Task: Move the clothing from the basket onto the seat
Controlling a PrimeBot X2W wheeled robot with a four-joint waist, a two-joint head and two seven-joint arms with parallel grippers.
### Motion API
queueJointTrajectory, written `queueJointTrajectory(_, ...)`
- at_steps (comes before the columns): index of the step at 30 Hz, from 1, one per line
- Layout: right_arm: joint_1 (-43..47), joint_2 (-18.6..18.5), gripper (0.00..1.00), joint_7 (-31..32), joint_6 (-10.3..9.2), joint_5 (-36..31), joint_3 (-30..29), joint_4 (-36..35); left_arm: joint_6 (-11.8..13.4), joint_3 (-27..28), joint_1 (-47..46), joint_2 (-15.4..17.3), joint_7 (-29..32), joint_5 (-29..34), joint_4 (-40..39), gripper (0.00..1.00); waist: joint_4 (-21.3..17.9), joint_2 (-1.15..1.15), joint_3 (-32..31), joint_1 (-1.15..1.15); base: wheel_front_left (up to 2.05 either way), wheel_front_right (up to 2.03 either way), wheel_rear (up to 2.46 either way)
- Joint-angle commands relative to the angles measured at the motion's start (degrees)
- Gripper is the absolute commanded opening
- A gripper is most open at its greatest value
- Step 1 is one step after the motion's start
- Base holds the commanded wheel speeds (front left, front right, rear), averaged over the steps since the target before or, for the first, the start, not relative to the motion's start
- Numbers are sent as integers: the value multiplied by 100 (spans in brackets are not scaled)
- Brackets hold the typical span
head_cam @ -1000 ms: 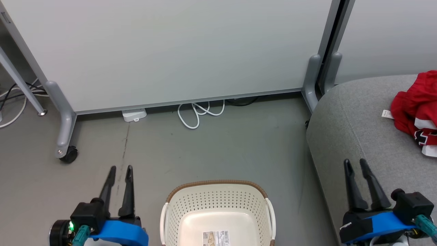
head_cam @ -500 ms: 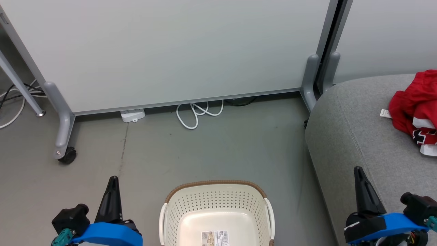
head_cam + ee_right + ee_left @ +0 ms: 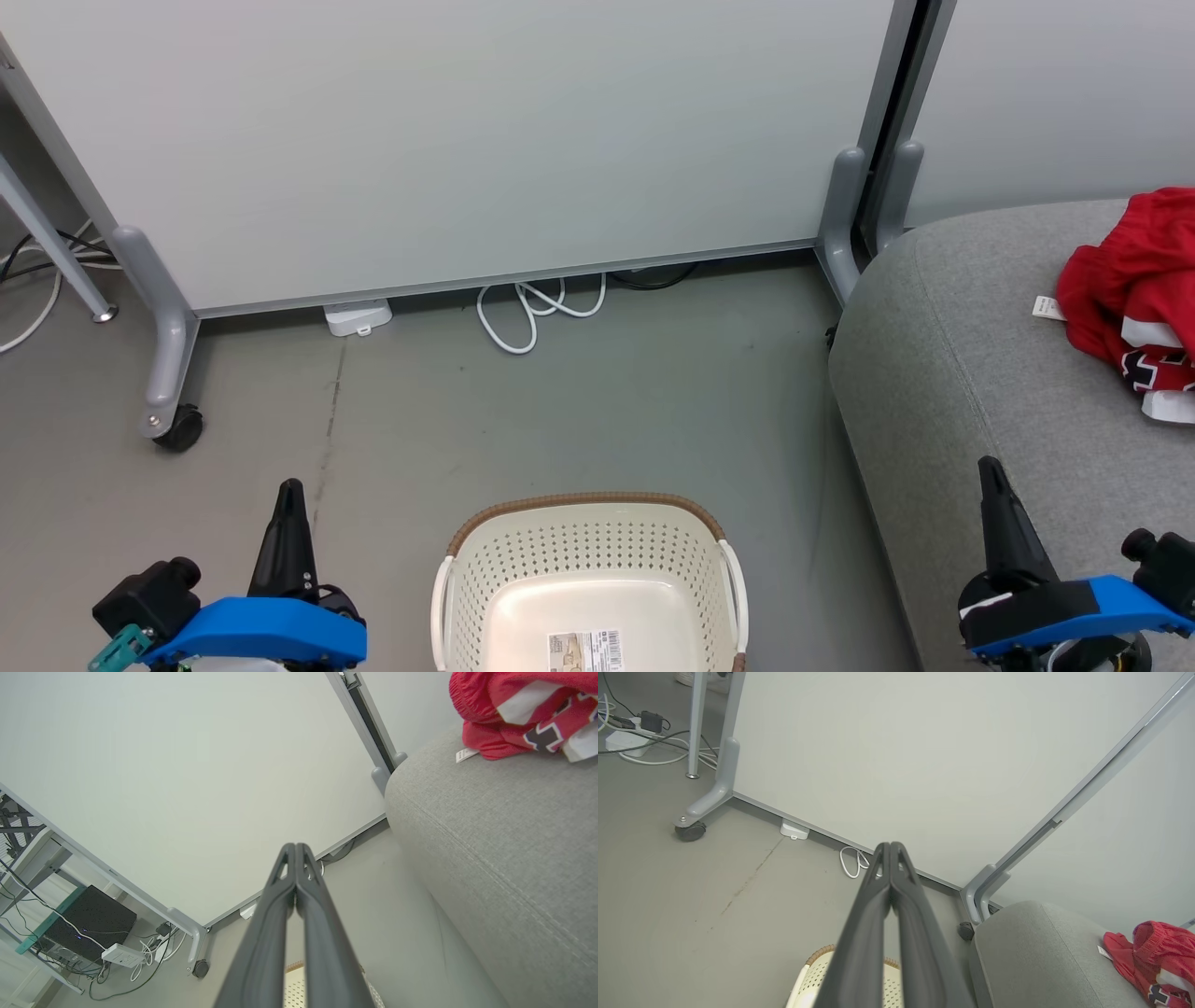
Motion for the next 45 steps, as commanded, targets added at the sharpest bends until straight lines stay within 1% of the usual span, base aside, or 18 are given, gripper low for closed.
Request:
queueJointTrajectory(1, -167, -5, 0, 33, 0, 180, -20, -78, -32, 37, -194, 9, 30, -187, -102, 0, -3, 0, 0, 0, 0, 0, 0)
queueJointTrajectory(19, -239, 7, 0, 397, 0, 1548, -93, -56, -54, 175, -278, 7, 395, -1642, -142, 0, -65, 0, -2, 0, 0, 0, 0)
queueJointTrajectory(45, -315, 22, 0, 837, 1, 3199, -179, -24, -72, 345, -376, 4, 834, -3392, -186, 0, -159, 0, -5, 0, 0, 0, 0)
